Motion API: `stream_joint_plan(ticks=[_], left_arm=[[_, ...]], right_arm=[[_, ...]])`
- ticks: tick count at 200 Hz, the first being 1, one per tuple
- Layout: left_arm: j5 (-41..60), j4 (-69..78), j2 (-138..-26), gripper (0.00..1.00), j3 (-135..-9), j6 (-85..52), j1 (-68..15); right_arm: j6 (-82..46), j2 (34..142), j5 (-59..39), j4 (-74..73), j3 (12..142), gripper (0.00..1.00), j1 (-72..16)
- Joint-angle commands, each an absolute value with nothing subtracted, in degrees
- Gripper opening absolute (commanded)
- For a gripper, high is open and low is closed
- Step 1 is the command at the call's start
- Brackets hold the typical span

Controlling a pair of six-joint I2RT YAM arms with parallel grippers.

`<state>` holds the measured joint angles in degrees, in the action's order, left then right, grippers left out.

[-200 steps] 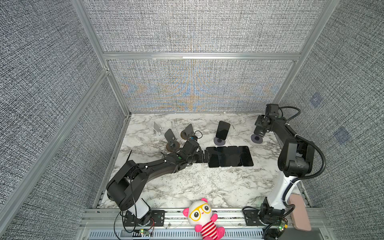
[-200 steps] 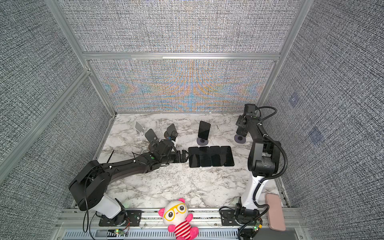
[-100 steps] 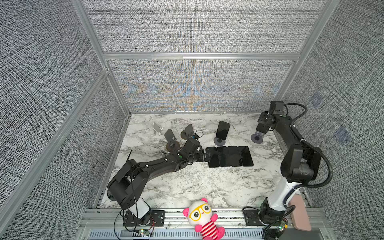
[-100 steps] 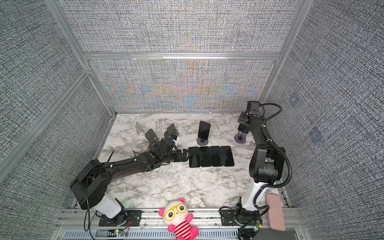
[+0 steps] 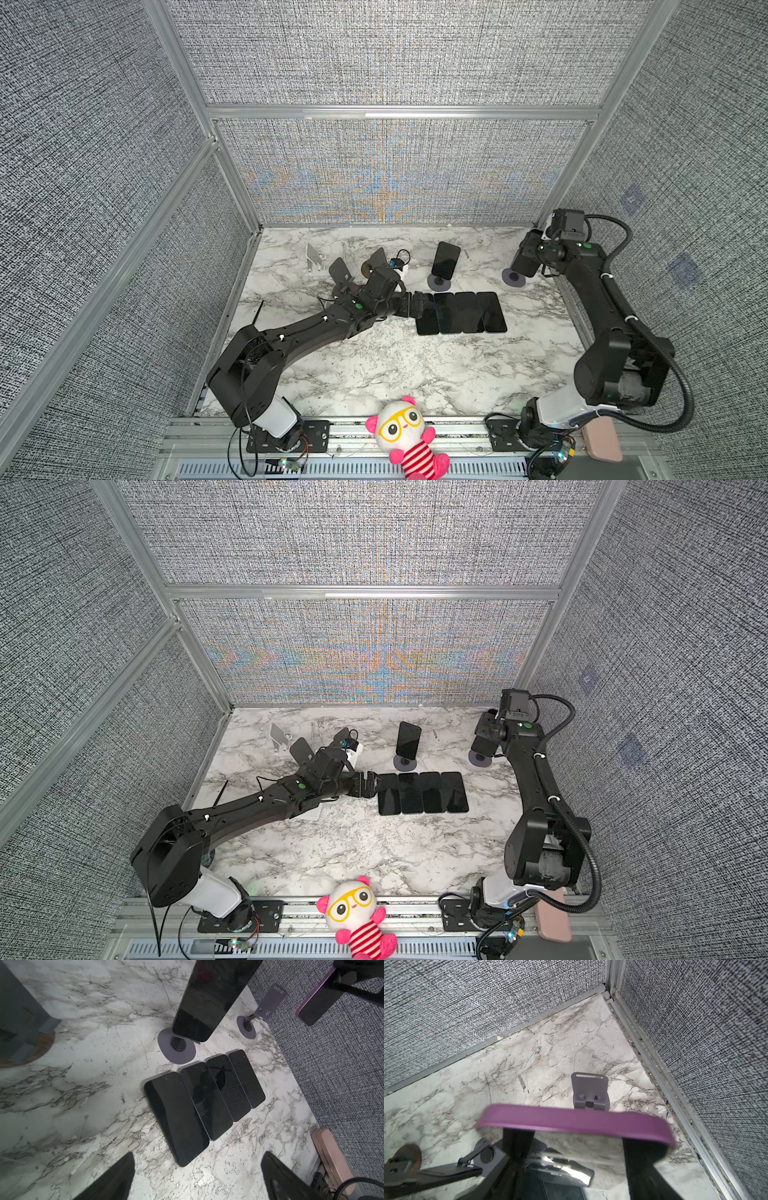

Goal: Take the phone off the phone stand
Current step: 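Lift the purple-edged phone off its stand toward the left gripper while left gripper reaches over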

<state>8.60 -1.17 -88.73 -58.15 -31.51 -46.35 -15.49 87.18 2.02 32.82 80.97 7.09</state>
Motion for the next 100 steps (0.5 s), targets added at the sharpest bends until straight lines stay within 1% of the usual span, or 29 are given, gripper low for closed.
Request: stream_joint_plan(ticks=[1,30,73,100], left_arm=[[11.45,-1.76,-88.79,0.94,-59.74,-26.87,-46.32],[15.31,-2.67,-90.68,0.88,-63.08,-22.71,-46.36],[22.99,-2.7,-93.9,0.73,-67.37,-18.88,-46.32],[28.72,-0.99,-96.12,0.66,-69.12,-18.16,-46.55]], right_arm=[[-14.81,83.82,-2.08,36.04,79.86,0.57,5.37],[-16.12,80.03,-7.84,38.82,76.82,0.57,2.18],[-16.2,77.63,-14.78,43.27,74.98,0.57,-3.0],[-16.73,77.22,-18.63,45.24,74.16,0.57,-6.28]])
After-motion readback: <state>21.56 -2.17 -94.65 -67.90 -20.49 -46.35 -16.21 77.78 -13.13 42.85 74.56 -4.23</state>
